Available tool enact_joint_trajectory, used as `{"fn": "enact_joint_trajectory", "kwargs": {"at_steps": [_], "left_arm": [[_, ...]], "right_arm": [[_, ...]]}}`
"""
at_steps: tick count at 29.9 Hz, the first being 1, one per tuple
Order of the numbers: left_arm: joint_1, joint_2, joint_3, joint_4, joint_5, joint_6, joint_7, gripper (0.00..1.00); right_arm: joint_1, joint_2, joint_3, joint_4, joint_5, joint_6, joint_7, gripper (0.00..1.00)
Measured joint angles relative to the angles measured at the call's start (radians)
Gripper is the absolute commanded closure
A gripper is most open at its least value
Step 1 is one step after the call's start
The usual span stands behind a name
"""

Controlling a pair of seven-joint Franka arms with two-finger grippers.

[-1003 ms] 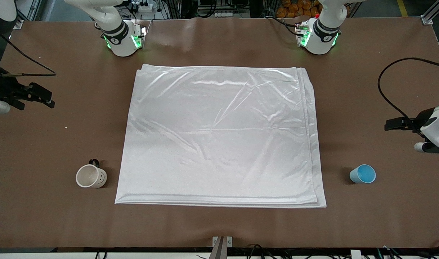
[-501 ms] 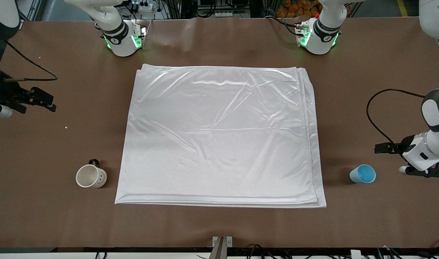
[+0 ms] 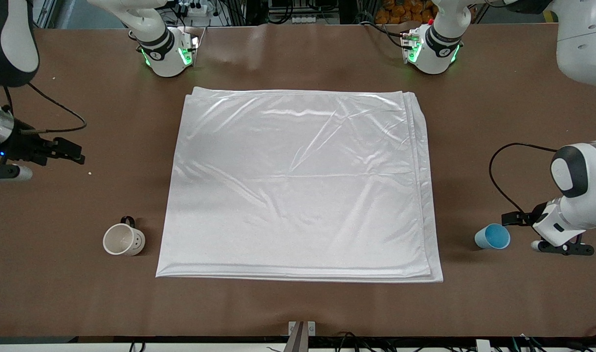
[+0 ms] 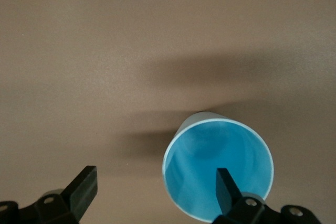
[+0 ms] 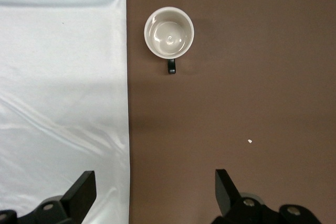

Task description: Place blue cup into white mug on cloth

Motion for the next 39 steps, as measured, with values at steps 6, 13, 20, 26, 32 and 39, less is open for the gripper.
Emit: {"fn": "enact_joint_trajectory", "kwargs": {"at_steps": [6,13,20,26,32,39], "left_arm": [[0.0,0.017,0.0,0.001,0.0,0.026,0.0,0.09],[0.0,0.033,0.0,0.001,0.0,0.035,0.0,0.99],[0.003,0.034,0.003,0.006,0.0,0.037,0.0,1.0],[0.011,0.034,0.004,0.007,0.0,0.037,0.0,1.0],[0.008,0.03,0.001,0.017,0.0,0.036,0.0,1.0],[0.005,0.029,-0.001,0.024,0.0,0.037,0.0,1.0]], "right_arm": [[0.0,0.059,0.0,-0.003,0.0,0.088,0.0,0.01],[0.0,0.132,0.001,-0.004,0.0,0.206,0.0,0.09],[0.002,0.192,0.004,-0.004,0.0,0.301,0.0,0.19],[0.005,0.228,0.005,-0.004,0.0,0.346,0.0,0.31],[0.006,0.244,0.005,-0.004,0.0,0.374,0.0,0.38],[0.006,0.262,0.005,0.0,0.0,0.404,0.0,0.49]]}}
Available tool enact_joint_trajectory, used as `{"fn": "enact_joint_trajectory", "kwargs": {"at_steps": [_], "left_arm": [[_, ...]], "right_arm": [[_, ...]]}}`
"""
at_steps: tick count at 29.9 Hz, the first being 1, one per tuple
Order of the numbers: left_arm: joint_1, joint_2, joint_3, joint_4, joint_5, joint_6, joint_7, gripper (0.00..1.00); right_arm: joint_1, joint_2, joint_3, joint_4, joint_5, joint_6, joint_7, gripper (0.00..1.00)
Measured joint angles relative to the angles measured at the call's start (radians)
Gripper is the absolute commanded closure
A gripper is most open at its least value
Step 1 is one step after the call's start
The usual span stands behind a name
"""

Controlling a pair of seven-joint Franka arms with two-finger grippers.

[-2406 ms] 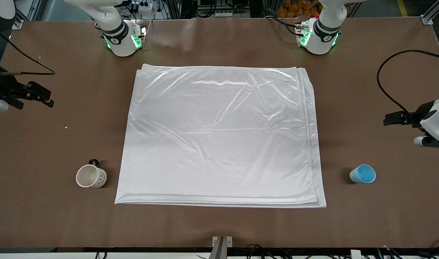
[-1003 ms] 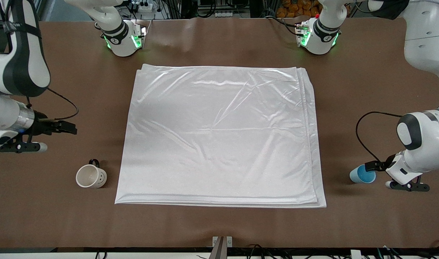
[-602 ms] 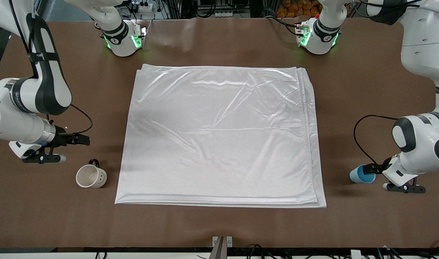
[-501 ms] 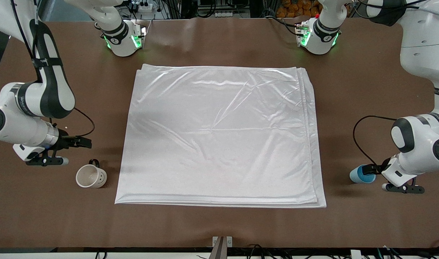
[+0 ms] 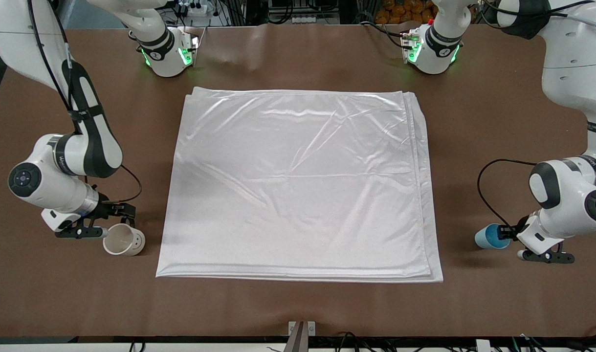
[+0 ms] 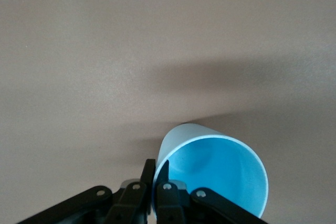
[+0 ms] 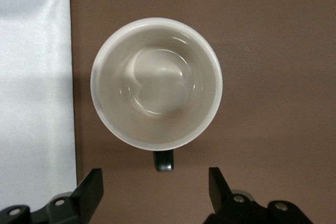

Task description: Place blue cup into white mug on cloth

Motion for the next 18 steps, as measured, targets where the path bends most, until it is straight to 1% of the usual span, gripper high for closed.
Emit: {"fn": "enact_joint_trajectory", "kwargs": {"at_steps": [4,6,12,13,18], "left_arm": [[-0.001,-0.009,-0.005,0.005,0.0,-0.005,0.0,1.0],[-0.004,-0.017,-0.007,0.007,0.0,-0.012,0.0,1.0],[-0.015,-0.065,-0.014,0.012,-0.001,-0.088,-0.027,1.0],[-0.017,-0.075,-0.015,0.013,-0.001,-0.103,-0.035,1.0],[-0.03,-0.117,-0.018,0.013,-0.001,-0.161,-0.064,1.0]], "right_arm": [[0.0,0.012,0.0,0.011,0.0,0.003,0.0,0.61],[-0.001,0.018,0.0,0.016,0.0,0.006,0.0,0.7],[-0.001,0.033,-0.001,0.029,0.0,0.013,0.0,0.98],[-0.001,0.035,-0.001,0.03,0.0,0.013,0.0,1.0],[0.001,0.037,0.0,0.037,0.0,0.016,-0.002,1.0]]}}
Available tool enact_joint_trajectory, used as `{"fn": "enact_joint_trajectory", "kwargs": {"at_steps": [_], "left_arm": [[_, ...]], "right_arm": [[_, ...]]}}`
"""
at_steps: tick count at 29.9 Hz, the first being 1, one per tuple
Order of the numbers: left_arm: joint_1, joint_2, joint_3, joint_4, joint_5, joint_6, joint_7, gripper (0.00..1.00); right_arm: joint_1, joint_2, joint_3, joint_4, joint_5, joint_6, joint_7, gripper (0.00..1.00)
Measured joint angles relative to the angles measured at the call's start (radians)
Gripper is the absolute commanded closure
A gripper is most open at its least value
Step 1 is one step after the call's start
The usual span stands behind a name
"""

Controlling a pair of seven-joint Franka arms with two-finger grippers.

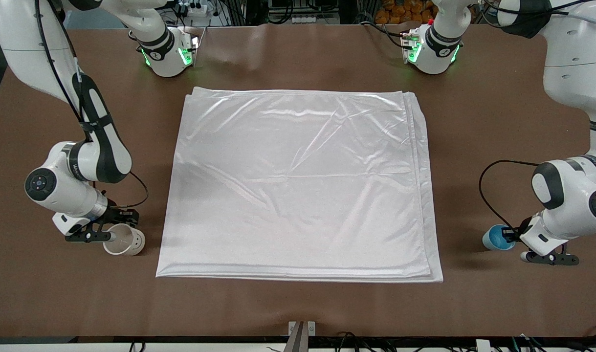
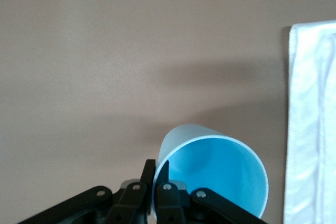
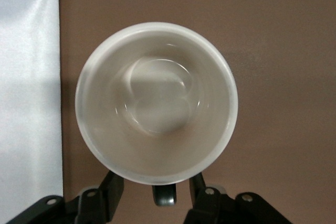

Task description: Place blue cup into white mug on cloth

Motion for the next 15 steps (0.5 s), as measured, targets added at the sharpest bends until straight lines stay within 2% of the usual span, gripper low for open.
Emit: {"fn": "enact_joint_trajectory", "kwargs": {"at_steps": [6,15], "left_arm": [[-0.007,-0.017,-0.01,0.0,0.0,-0.029,-0.028,1.0],[-0.007,-0.039,-0.03,0.0,0.0,-0.068,-0.082,1.0]], "right_arm": [[0.015,-0.015,0.005,0.028,0.0,-0.017,-0.002,1.0],[0.091,-0.122,0.009,0.088,0.001,-0.208,0.039,1.0]]}}
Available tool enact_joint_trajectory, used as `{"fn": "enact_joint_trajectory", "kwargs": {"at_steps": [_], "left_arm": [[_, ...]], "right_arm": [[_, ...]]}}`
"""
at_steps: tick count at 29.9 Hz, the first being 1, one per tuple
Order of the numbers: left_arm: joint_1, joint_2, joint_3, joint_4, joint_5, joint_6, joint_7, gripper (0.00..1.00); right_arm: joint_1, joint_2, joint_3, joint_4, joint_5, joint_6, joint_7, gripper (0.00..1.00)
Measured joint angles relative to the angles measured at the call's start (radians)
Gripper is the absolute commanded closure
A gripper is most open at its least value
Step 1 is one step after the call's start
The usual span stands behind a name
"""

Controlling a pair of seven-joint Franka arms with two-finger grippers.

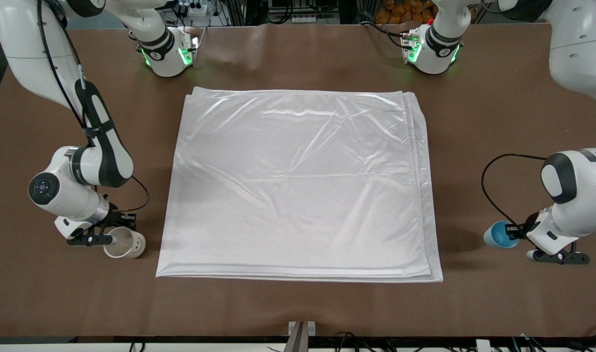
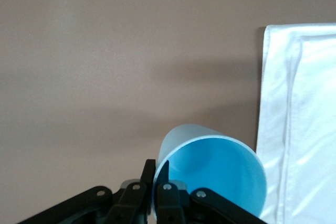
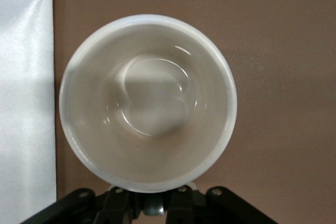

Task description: Place blue cup into white mug on cloth

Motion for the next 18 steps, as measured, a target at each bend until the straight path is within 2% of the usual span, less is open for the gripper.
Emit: {"fn": "enact_joint_trajectory", "kwargs": {"at_steps": [6,18], "left_arm": [[-0.001,-0.019,-0.028,0.0,0.0,-0.019,-0.061,1.0],[-0.005,-0.041,-0.125,0.0,0.0,-0.047,-0.264,1.0]], "right_arm": [[0.098,-0.054,0.006,0.019,0.001,-0.065,0.136,1.0],[0.44,-0.054,0.01,0.032,0.0,-0.06,0.506,1.0]]}}
